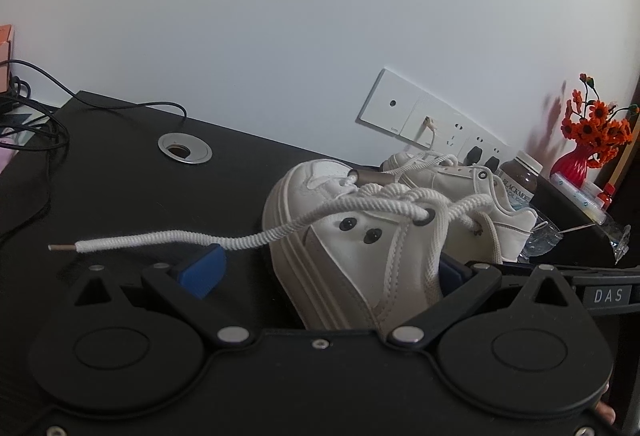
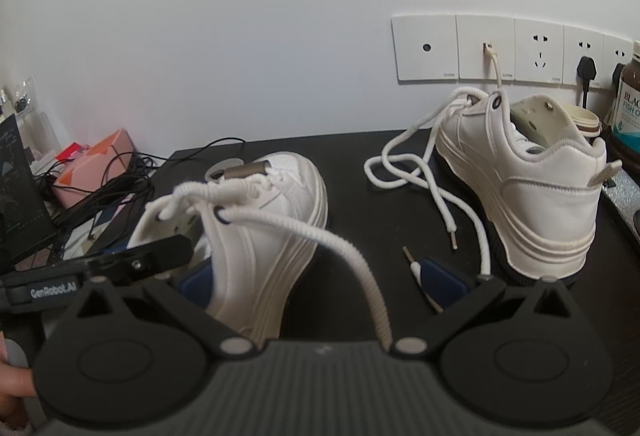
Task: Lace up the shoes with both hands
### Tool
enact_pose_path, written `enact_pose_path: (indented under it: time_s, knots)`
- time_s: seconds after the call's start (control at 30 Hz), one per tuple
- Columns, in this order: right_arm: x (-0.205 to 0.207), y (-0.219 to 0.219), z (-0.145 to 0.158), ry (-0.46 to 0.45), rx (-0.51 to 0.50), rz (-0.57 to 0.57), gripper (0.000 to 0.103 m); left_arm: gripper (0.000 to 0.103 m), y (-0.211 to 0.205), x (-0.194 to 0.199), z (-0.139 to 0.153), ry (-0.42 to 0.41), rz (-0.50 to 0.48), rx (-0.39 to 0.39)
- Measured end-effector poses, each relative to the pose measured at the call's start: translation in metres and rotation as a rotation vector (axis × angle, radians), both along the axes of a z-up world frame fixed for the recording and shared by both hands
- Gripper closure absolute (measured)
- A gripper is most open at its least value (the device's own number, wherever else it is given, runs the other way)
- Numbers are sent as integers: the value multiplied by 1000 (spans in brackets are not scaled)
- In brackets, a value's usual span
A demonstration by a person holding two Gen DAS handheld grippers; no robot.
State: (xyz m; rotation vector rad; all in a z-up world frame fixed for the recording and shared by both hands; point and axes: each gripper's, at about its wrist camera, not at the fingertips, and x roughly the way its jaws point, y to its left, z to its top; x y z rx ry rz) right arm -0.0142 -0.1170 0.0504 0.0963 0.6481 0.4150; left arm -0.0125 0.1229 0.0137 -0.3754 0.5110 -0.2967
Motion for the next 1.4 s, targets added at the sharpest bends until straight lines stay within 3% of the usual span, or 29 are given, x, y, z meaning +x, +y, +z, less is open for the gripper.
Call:
enact_pose_path:
  time_s: [0.37, 0.77, 1.4]
  knots:
    - [2, -2, 0, 9, 11, 7, 1, 0, -3, 0, -1, -4, -20, 2]
    - [4, -3, -1, 21, 22, 12, 1, 0, -4, -5, 6, -33, 48, 71]
    - [1, 2, -1, 23, 27, 55, 1, 0, 2, -6, 6, -44, 90, 68]
